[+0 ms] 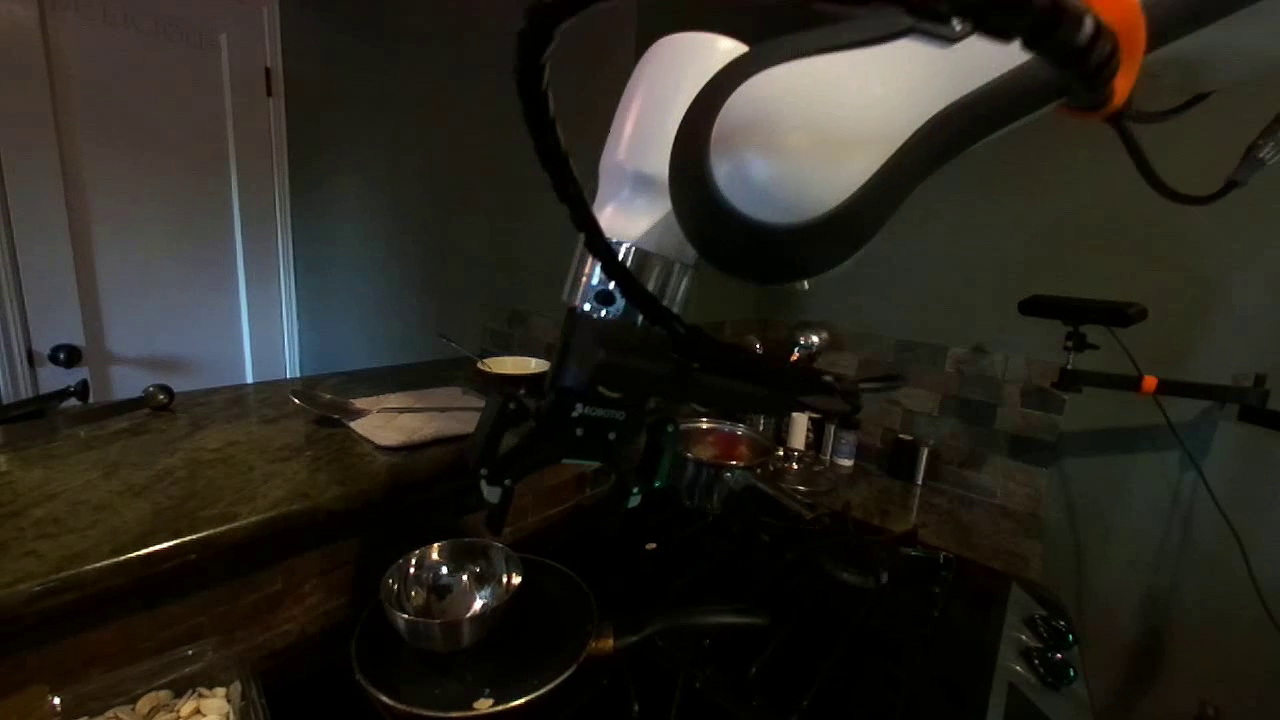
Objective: Remove the silver bowl from the black pan and put it on the countertop then pick up the silver spoon and put it in the pot.
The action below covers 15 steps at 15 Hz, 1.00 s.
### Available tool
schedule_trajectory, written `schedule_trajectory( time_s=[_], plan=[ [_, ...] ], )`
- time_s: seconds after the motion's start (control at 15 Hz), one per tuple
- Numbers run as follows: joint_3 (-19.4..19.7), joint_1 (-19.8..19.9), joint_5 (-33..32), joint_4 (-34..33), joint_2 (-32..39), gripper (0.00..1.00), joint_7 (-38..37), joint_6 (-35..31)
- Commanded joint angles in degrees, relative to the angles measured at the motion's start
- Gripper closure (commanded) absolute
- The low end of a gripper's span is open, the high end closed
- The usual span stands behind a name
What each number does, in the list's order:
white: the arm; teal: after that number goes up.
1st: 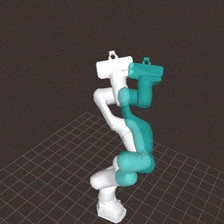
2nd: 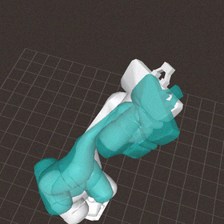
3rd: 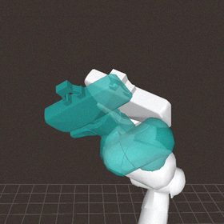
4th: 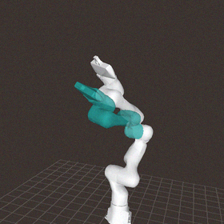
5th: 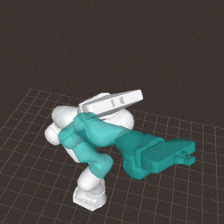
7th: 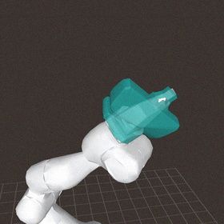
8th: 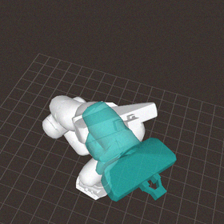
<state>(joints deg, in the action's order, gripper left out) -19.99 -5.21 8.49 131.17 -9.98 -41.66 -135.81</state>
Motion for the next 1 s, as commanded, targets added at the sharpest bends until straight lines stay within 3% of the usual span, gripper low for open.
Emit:
schedule_trajectory(
  time_s=[0.0, 0.33, 0.73, 0.8, 0.93],
  plan=[
    [0.1, -1.3, -7.6, -2.5, 8.0, 0.0, -7.6, -6.0],
    [4.5, -3.0, -15.4, -5.3, 15.1, 0.0, -16.2, -5.7],
    [8.2, -5.7, -11.7, -9.3, 19.9, 0.01, -19.6, -6.0],
    [8.5, -6.1, -11.7, -9.8, 20.4, 0.25, -20.0, -5.7],
    [9.1, -6.8, -11.7, -10.5, 21.2, 0.3, -20.6, -5.8]
  ],
)
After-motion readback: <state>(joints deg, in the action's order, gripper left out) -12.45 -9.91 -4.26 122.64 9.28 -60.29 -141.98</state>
